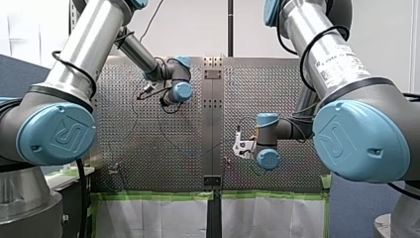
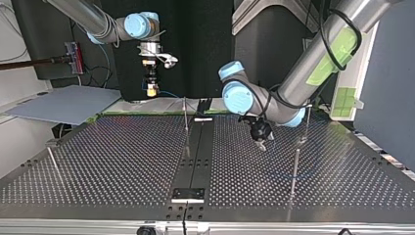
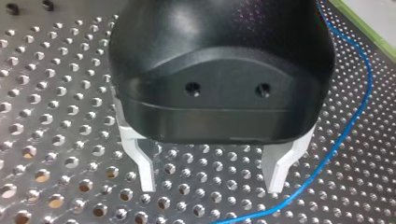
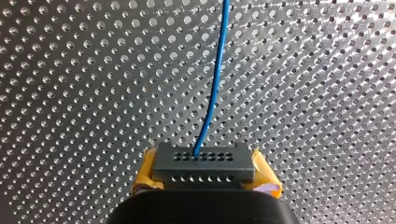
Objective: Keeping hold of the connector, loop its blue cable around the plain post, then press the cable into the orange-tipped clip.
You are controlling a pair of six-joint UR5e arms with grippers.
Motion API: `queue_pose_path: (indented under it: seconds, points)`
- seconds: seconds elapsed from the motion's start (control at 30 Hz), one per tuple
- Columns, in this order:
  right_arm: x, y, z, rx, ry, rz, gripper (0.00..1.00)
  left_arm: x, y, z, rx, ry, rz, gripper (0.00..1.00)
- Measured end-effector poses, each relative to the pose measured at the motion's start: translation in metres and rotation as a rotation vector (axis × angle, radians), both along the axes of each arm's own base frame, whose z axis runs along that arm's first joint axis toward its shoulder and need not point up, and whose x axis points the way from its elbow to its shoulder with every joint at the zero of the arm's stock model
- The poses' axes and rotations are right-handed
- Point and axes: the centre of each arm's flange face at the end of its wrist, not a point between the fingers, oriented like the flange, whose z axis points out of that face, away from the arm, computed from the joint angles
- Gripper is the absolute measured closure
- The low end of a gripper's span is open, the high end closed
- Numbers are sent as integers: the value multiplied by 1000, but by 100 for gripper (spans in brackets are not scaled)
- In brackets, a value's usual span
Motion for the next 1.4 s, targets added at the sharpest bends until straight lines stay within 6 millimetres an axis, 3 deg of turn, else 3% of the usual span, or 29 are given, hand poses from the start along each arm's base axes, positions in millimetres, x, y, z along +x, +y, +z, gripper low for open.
queue_pose_path:
  seconds: [0.2,0.5,1.4]
  points:
    - [0,0,0,0,0,0,100,2,8,-14,-24,4,12,0]
    - [0,0,0,0,2,0,100,8,11,-60,-44,50,29,0]
    - [0,0,0,-1,5,0,100,17,27,-79,-102,45,43,0]
